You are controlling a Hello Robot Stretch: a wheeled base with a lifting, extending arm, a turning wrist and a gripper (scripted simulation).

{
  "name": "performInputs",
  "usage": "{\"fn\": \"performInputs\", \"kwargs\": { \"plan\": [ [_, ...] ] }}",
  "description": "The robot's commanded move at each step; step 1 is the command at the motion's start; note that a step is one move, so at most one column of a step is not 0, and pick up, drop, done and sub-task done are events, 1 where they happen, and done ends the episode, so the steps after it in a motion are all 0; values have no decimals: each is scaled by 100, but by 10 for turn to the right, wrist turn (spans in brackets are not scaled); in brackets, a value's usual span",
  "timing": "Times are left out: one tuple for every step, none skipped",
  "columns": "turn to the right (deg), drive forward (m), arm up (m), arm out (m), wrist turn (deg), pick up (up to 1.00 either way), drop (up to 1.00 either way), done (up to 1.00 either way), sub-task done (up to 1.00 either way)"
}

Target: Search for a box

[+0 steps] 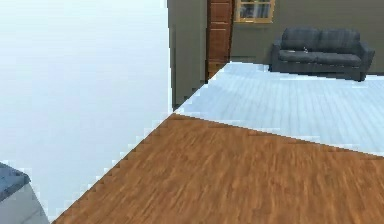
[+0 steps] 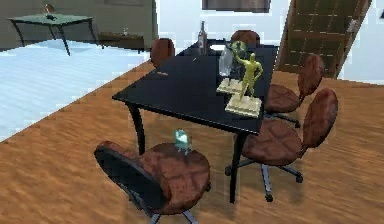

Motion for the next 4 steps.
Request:
{"fn": "performInputs", "kwargs": {
  "plan": [
    [90, 0, 0, 0, 0, 0, 0, 0, 0],
    [0, 100, 0, 0, 0, 0, 0, 0, 0],
    [30, 0, 0, 0, 0, 0, 0, 0, 0],
    [30, 0, 0, 0, 0, 0, 0, 0, 0]
  ]
}}
